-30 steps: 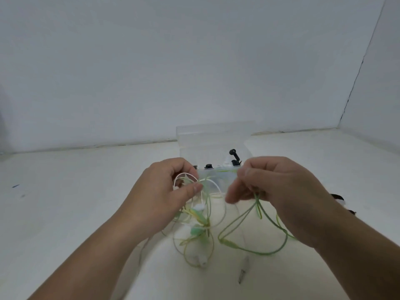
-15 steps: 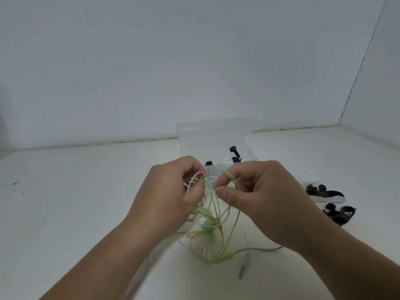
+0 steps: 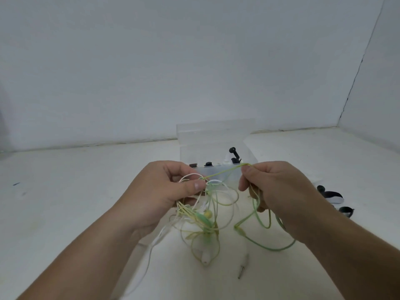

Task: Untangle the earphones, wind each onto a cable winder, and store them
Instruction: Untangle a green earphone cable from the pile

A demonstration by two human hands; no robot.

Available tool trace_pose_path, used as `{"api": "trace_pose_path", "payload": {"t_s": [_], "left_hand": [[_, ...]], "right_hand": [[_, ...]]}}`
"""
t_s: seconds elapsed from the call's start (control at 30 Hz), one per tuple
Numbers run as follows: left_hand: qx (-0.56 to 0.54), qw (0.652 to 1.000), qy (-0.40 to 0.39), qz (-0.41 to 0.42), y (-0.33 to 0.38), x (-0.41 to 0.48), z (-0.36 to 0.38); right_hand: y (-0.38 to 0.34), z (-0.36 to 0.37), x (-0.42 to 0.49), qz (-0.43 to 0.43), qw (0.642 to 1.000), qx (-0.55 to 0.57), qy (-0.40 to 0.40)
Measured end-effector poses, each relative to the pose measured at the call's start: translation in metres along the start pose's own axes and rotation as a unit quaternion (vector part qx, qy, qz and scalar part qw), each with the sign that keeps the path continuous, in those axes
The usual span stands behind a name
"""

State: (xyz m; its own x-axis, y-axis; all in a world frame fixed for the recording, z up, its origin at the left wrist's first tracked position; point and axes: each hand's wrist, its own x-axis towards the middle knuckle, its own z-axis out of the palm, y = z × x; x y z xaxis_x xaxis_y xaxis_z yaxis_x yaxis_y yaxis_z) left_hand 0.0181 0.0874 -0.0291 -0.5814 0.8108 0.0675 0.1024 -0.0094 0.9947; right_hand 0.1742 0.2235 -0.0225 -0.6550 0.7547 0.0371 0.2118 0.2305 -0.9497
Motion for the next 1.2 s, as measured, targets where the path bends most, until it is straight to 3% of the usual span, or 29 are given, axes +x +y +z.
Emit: {"api": "trace_pose_path", "payload": {"t_s": [0.2, 0.33, 0.57, 0.73, 0.97, 1.07, 1.2], "left_hand": [[-0.17, 0.983, 0.04, -0.06, 0.004, 0.004, -0.002], [-0.111, 0.99, 0.041, -0.071, 0.003, 0.005, 0.002], [-0.03, 0.998, 0.047, 0.022, 0.002, 0.002, 0.007], [-0.008, 0.997, 0.056, 0.044, 0.001, -0.001, 0.013], [-0.053, 0.993, 0.103, -0.03, 0.001, 0.001, 0.014], [-0.042, 0.991, 0.119, -0.037, -0.001, 0.004, 0.007], [0.052, 0.993, 0.109, -0.004, -0.003, 0.006, 0.0]], "right_hand": [[0.004, -0.005, 0.006, 0.018, 0.999, 0.037, 0.014], [0.002, -0.002, 0.004, -0.012, 1.0, 0.023, 0.001], [0.001, 0.007, -0.008, -0.129, 0.987, -0.055, -0.082], [0.001, 0.014, -0.012, -0.124, 0.978, -0.112, -0.124], [0.008, 0.012, -0.007, -0.079, 0.958, -0.254, -0.106], [0.009, 0.008, -0.003, -0.061, 0.962, -0.252, -0.083], [0.007, 0.002, 0.001, -0.056, 0.983, -0.174, -0.01]]}}
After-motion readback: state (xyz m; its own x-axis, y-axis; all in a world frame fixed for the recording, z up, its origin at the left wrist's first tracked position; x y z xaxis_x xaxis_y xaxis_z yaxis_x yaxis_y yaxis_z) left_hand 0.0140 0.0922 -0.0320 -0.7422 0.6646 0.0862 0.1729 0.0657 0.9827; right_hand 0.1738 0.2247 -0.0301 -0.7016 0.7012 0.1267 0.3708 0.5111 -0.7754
